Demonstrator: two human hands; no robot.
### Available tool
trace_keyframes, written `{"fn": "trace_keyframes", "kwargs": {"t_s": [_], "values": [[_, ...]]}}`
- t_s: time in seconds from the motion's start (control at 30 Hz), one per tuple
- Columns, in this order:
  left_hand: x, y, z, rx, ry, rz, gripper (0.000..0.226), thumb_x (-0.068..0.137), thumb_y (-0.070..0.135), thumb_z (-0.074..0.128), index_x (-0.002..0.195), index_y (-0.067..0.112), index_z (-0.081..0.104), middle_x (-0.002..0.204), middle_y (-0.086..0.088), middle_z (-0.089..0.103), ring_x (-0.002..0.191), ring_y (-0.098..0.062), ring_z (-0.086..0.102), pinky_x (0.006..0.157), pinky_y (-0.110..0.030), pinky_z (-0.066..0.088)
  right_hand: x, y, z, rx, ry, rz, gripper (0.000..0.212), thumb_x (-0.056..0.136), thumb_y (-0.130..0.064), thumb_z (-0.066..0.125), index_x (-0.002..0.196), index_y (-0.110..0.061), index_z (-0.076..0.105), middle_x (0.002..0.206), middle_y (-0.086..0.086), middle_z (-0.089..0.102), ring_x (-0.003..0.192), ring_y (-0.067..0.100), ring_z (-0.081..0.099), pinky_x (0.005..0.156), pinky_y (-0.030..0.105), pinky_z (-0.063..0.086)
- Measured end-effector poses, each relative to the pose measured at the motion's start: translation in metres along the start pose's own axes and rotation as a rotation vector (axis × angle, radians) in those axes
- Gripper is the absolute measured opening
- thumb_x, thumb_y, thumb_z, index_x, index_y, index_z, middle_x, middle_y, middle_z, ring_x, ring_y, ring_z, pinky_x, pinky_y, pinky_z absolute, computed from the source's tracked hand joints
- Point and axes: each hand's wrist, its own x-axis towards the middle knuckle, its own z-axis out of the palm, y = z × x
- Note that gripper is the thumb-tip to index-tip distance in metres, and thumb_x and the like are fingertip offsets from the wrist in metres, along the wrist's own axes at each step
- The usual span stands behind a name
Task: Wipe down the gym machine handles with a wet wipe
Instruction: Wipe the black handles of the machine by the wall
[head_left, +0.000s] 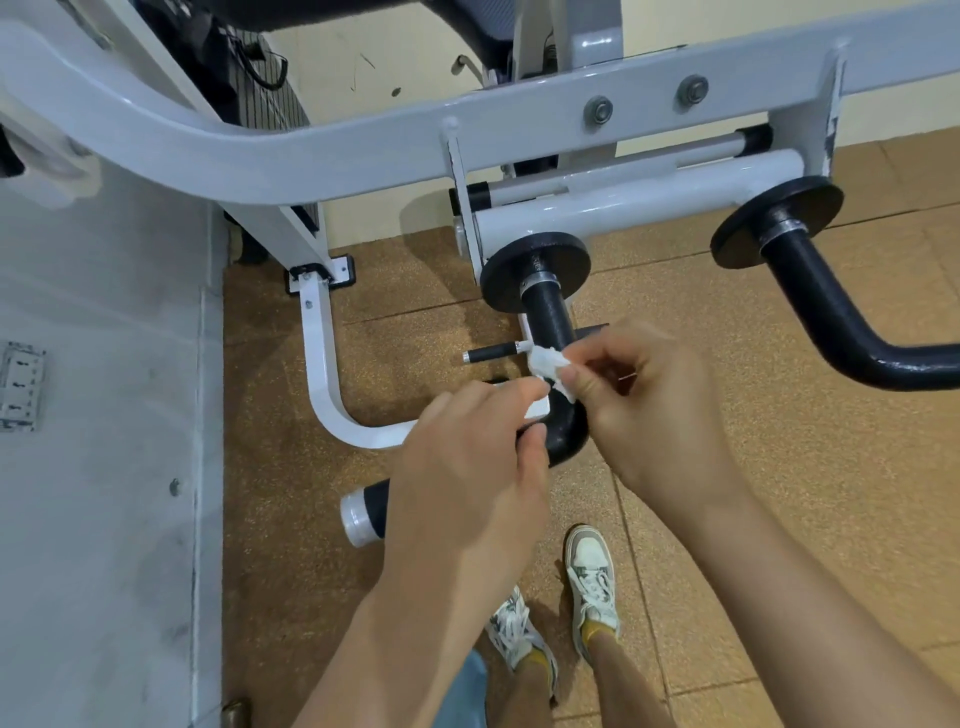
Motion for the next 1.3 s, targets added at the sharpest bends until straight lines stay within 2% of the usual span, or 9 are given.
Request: {"fn": "trace_keyframes", "kwargs": {"t_s": [0.13, 0.3, 0.4, 0.53, 0.67, 0.8, 0.9, 1.07, 1.3], "values": [[0.004, 0.005, 0.001, -0.002, -0.056, 0.000, 0.027, 0.089, 0.034, 0.051, 0.114, 0.034, 0.061, 0.083, 0.017, 0.058, 0.082, -0.009, 0.054, 0.067, -0.024, 0.038, -0.009, 0.002, -0.010, 0.015, -0.187, -0.016, 0.014, 0.079, -0.010, 0.075, 0.075, -0.023, 0.072, 0.075, -0.014, 0.061, 0.073, -0.002, 0.055, 0.065, 0.009, 0.038], [0.018, 0.012, 0.005, 0.035, -0.063, -0.033, 0.026, 0.093, 0.039, 0.049, 0.110, 0.030, 0.067, 0.093, 0.009, 0.068, 0.089, -0.014, 0.057, 0.071, -0.026, 0.037, 0.016, 0.006, -0.004, 0.077, -0.066, -0.022, 0.019, 0.079, -0.005, 0.073, 0.080, -0.024, 0.073, 0.082, -0.008, 0.065, 0.077, 0.005, 0.059, 0.071, 0.020, 0.048], [0.013, 0.008, 0.005, 0.077, -0.089, 0.017, 0.022, 0.090, 0.041, 0.054, 0.097, 0.032, 0.071, 0.085, 0.011, 0.067, 0.079, -0.014, 0.053, 0.059, -0.023, 0.030, 0.002, 0.010, -0.011, 0.047, -0.116, -0.040, 0.015, 0.078, -0.008, 0.075, 0.079, -0.023, 0.072, 0.079, -0.008, 0.065, 0.075, 0.007, 0.058, 0.069, 0.030, 0.049], [0.010, 0.006, -0.001, 0.064, -0.094, -0.055, 0.023, 0.084, 0.047, 0.062, 0.099, 0.033, 0.073, 0.090, 0.016, 0.067, 0.084, -0.009, 0.050, 0.065, -0.016, 0.029, 0.030, 0.008, -0.007, 0.044, -0.133, -0.018, 0.022, 0.083, -0.009, 0.069, 0.081, -0.030, 0.066, 0.081, -0.008, 0.062, 0.075, 0.007, 0.057, 0.067, 0.025, 0.046], [0.012, 0.006, -0.001, 0.032, -0.137, -0.108, 0.026, 0.083, 0.050, 0.062, 0.104, 0.037, 0.069, 0.096, 0.020, 0.063, 0.090, -0.002, 0.045, 0.068, -0.016, 0.027, 0.031, 0.014, -0.011, 0.065, -0.183, -0.055, 0.019, 0.083, -0.008, 0.069, 0.087, -0.026, 0.073, 0.089, -0.005, 0.066, 0.079, 0.012, 0.061, 0.072, 0.033, 0.052], [0.015, 0.007, 0.000, -0.006, -0.164, -0.162, 0.023, 0.077, 0.050, 0.067, 0.096, 0.036, 0.066, 0.083, 0.022, 0.056, 0.086, -0.001, 0.046, 0.077, -0.011, 0.032, 0.028, 0.015, -0.011, 0.097, -0.194, 0.002, 0.014, 0.079, -0.021, 0.076, 0.088, -0.032, 0.075, 0.083, -0.012, 0.067, 0.071, 0.005, 0.059, 0.065, 0.020, 0.047], [0.020, 0.009, -0.001, -0.030, -0.202, -0.197, 0.023, 0.075, 0.051, 0.068, 0.093, 0.036, 0.064, 0.081, 0.023, 0.057, 0.080, -0.001, 0.047, 0.067, -0.011, 0.034, 0.052, 0.012, 0.002, 0.268, -0.100, 0.108, 0.009, 0.078, -0.019, 0.077, 0.086, -0.023, 0.076, 0.072, -0.008, 0.067, 0.061, 0.000, 0.056, 0.060, 0.019, 0.046], [0.026, 0.011, -0.006, -0.092, -0.267, -0.290, 0.021, 0.073, 0.051, 0.071, 0.086, 0.036, 0.064, 0.070, 0.021, 0.058, 0.062, 0.006, 0.050, 0.055, -0.012, 0.032, 0.039, 0.015, -0.005, 0.293, -0.177, 0.129, 0.008, 0.075, -0.016, 0.079, 0.080, -0.022, 0.077, 0.072, 0.001, 0.071, 0.067, 0.022, 0.063, 0.065, 0.038, 0.053], [0.031, 0.013, -0.006, -0.091, -0.293, -0.310, 0.015, 0.078, 0.049, 0.069, 0.086, 0.036, 0.066, 0.080, 0.021, 0.061, 0.071, 0.008, 0.053, 0.058, -0.007, 0.035, 0.054, 0.020, 0.004, 0.455, -0.055, 0.241, 0.009, 0.077, -0.011, 0.078, 0.085, -0.011, 0.076, 0.066, -0.001, 0.066, 0.059, 0.009, 0.061, 0.055, 0.027, 0.052]]}}
